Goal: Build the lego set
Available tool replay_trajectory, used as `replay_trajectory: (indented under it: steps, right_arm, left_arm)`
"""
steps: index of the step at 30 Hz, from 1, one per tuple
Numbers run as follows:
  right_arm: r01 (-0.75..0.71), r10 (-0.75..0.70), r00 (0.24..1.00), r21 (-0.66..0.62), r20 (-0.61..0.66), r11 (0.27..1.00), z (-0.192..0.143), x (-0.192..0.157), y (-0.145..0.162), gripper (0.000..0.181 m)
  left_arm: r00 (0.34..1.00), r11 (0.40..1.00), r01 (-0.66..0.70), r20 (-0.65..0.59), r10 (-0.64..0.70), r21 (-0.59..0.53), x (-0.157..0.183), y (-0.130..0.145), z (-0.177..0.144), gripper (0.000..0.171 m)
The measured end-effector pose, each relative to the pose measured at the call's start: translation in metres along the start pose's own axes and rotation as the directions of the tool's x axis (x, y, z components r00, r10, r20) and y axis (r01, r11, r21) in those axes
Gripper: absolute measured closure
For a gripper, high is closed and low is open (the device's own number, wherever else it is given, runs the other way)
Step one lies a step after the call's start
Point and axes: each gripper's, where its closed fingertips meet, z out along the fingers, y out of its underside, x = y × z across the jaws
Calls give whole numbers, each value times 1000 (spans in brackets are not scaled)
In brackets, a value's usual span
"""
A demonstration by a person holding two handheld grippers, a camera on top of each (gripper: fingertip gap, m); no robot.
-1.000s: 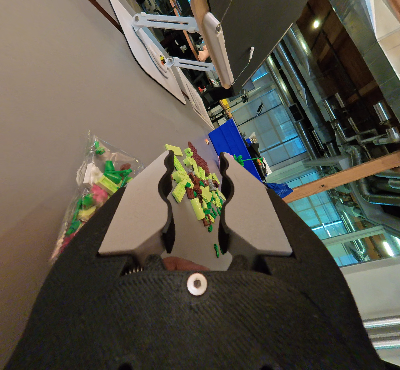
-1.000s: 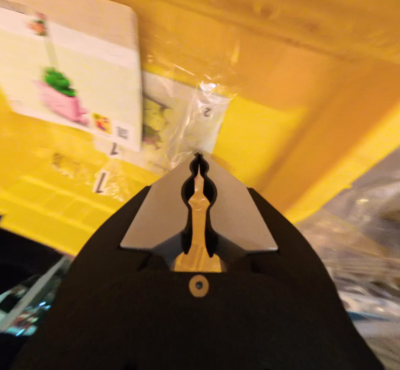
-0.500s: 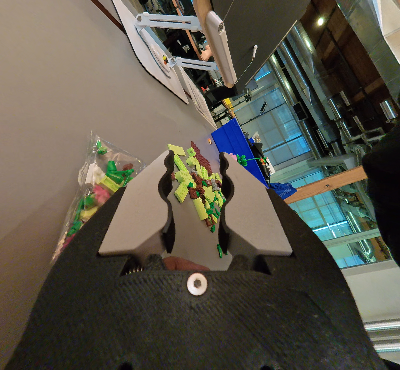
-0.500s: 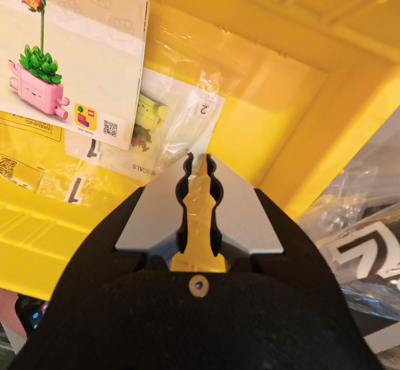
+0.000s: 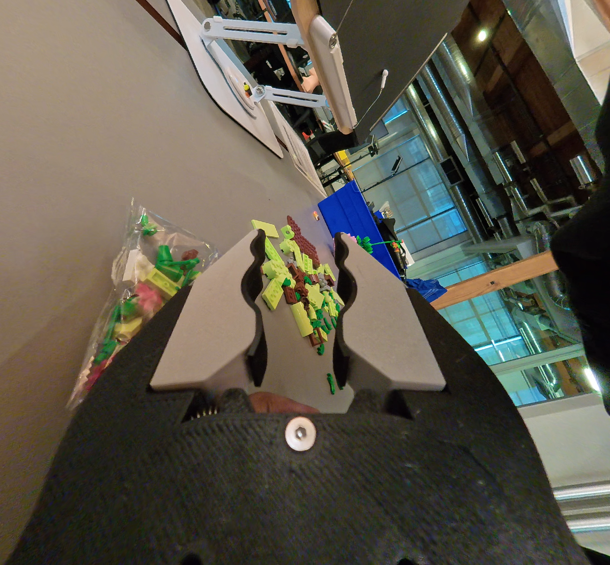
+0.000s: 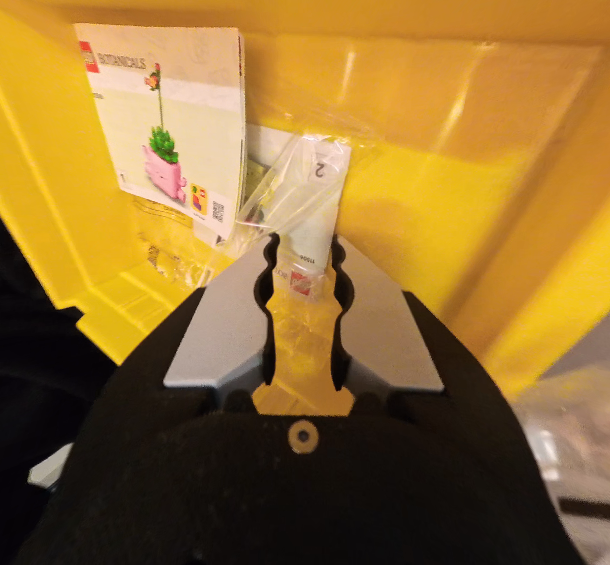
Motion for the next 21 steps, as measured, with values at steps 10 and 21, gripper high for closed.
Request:
replay_trajectory:
  steps: [10, 21]
  right_arm:
    - [121, -118, 993, 163, -26, 979, -33, -17, -19, 181]
    - [318, -110, 894, 443, -433, 838, -156, -48, -19, 181]
  left_arm:
    - [1000, 1000, 8, -12, -8, 4, 2, -1, 0, 132]
    - [1000, 1000, 8, 4, -8, 9, -3, -2, -1, 132]
